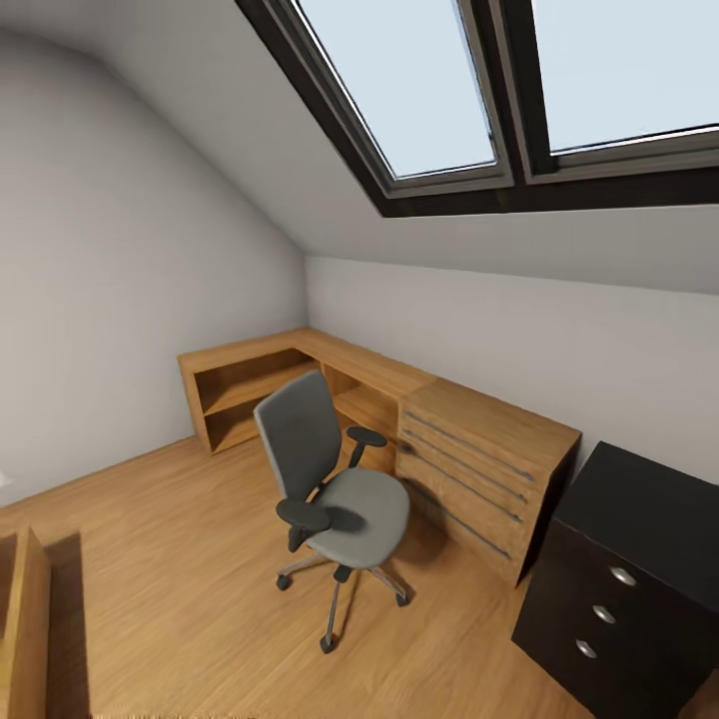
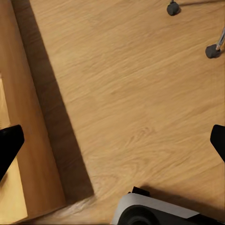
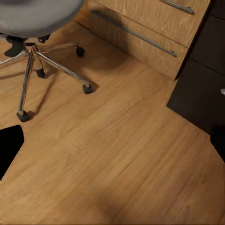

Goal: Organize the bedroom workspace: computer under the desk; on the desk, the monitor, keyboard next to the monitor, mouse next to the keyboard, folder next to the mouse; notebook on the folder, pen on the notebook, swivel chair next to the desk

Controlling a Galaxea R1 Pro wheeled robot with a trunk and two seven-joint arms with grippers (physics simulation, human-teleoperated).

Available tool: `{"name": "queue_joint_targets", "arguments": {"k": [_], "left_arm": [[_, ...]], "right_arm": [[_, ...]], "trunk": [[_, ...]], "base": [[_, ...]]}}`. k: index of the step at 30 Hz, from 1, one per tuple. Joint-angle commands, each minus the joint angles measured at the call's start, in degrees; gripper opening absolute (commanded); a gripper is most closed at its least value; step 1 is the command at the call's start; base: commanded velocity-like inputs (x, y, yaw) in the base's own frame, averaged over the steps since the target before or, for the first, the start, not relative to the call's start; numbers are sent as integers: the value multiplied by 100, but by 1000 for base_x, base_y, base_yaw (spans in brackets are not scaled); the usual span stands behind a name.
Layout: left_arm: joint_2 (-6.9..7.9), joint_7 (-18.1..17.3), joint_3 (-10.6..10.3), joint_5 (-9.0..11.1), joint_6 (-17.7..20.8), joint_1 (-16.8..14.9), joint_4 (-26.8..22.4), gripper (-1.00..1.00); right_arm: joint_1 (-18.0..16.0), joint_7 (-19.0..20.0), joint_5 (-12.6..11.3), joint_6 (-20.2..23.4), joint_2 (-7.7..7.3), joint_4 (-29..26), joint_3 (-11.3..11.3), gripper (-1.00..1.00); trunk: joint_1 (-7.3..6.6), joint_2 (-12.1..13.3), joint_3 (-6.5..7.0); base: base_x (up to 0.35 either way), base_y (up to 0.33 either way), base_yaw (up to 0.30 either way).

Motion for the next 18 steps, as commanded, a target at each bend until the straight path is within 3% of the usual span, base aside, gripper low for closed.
{"name": "queue_joint_targets", "arguments": {"k": [1, 18], "left_arm": [[-2, 35, -49, 20, -9, -3, 4, 100], [-6, 35, -57, 17, -1, -3, 4, 100]], "right_arm": [[-2, -32, -18, -12, 3, 8, 49, 100], [-2, -31, -12, -12, 3, 8, 49, 100]], "trunk": [[2, -4, -2], [2, -4, -46]], "base": [[0, 0, 285], [0, 0, 279]]}}
